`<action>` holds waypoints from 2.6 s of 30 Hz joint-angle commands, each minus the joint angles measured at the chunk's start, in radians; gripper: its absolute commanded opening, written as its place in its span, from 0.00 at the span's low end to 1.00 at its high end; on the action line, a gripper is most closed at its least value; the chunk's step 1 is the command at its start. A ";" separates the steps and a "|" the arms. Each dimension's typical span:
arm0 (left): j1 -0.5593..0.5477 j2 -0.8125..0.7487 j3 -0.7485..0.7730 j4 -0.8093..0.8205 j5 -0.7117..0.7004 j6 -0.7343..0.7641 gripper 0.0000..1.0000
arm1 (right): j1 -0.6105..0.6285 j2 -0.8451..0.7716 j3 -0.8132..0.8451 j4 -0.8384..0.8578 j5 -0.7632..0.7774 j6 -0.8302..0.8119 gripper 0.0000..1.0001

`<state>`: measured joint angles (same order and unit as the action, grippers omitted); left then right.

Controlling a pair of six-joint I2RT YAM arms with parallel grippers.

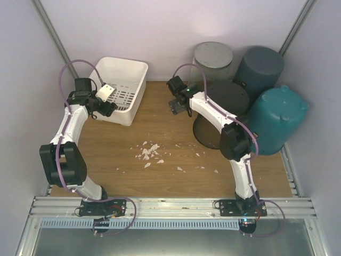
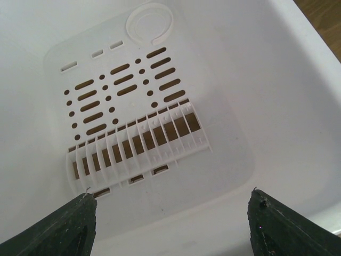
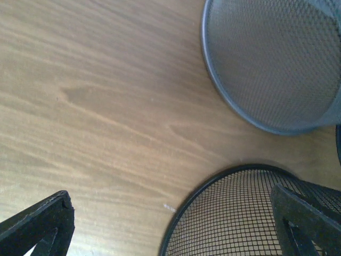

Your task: Turn the large container upside down

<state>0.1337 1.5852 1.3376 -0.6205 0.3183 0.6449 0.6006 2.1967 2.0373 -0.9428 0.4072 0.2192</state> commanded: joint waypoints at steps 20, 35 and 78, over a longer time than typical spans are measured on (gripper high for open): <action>0.009 0.073 -0.088 0.020 -0.011 0.119 0.76 | 0.178 -0.410 -0.122 0.055 0.041 0.091 1.00; 0.011 -0.110 0.078 -0.170 0.056 0.147 0.77 | 0.180 -0.848 -0.403 0.146 0.130 0.105 1.00; -0.426 0.258 0.356 -0.326 -0.453 -0.153 0.21 | 0.180 -1.135 -0.661 0.080 0.058 0.161 1.00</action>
<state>-0.2577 1.8599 1.6371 -0.9367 -0.1143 0.4995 0.7795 1.0782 1.3960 -0.8612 0.4698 0.3679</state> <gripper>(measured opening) 0.270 0.996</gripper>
